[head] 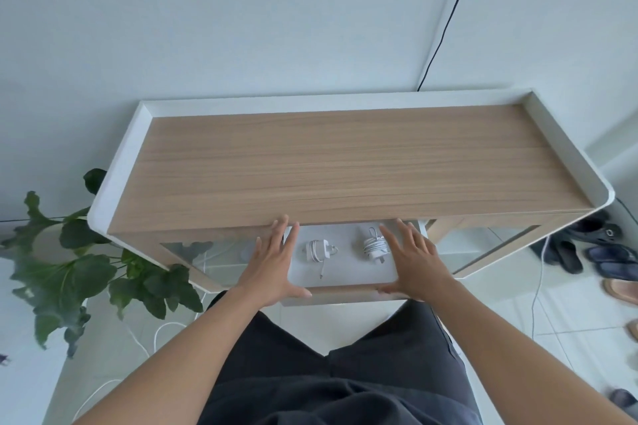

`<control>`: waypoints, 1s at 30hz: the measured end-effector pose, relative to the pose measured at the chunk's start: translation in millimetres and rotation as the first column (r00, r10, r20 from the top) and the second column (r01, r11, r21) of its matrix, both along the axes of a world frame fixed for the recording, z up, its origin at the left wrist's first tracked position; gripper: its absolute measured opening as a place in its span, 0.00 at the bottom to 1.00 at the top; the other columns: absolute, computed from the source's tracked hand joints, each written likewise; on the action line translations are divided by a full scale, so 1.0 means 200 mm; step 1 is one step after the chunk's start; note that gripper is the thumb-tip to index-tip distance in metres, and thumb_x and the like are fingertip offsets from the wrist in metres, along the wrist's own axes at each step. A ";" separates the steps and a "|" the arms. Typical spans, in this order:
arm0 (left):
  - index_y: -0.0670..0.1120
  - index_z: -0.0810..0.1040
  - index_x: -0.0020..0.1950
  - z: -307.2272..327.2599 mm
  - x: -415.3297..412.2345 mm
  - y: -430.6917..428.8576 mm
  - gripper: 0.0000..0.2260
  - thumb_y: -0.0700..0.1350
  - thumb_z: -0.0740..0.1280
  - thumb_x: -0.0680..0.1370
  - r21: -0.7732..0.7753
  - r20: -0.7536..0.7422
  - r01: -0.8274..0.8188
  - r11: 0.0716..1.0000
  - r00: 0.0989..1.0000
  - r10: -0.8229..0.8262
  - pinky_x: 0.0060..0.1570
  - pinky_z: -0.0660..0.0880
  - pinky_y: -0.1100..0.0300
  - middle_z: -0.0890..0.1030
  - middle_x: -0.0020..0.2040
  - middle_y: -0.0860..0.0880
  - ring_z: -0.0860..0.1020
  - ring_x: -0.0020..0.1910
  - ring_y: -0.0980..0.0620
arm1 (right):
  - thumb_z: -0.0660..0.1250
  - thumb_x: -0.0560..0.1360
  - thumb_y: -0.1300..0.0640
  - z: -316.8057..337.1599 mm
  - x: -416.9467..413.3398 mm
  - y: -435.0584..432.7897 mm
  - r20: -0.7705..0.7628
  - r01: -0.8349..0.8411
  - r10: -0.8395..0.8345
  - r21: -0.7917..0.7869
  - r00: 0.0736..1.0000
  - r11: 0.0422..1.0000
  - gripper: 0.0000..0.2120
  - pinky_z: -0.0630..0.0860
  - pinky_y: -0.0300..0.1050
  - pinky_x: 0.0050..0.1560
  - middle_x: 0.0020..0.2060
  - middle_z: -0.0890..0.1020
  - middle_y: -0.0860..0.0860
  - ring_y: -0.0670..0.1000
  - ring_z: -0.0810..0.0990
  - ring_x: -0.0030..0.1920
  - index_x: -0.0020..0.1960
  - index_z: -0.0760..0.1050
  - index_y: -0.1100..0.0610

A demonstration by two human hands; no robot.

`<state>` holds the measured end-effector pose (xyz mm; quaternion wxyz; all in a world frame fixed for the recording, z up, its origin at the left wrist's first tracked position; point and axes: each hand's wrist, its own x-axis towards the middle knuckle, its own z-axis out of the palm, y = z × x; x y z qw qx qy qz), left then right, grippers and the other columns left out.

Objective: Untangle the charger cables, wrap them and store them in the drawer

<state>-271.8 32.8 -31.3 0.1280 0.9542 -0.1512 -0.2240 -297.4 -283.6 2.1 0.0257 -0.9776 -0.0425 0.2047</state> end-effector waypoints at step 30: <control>0.43 0.44 0.91 -0.05 0.45 -0.04 0.41 0.66 0.56 0.88 -0.043 0.088 -0.146 0.988 0.985 0.150 0.88 0.45 0.47 0.38 0.91 0.48 0.38 0.90 0.48 | 0.70 0.82 0.38 -0.14 0.49 0.03 0.216 0.045 -0.056 0.056 0.975 0.997 0.42 0.57 0.60 0.86 0.90 0.48 0.53 0.56 0.54 0.89 0.88 0.56 0.54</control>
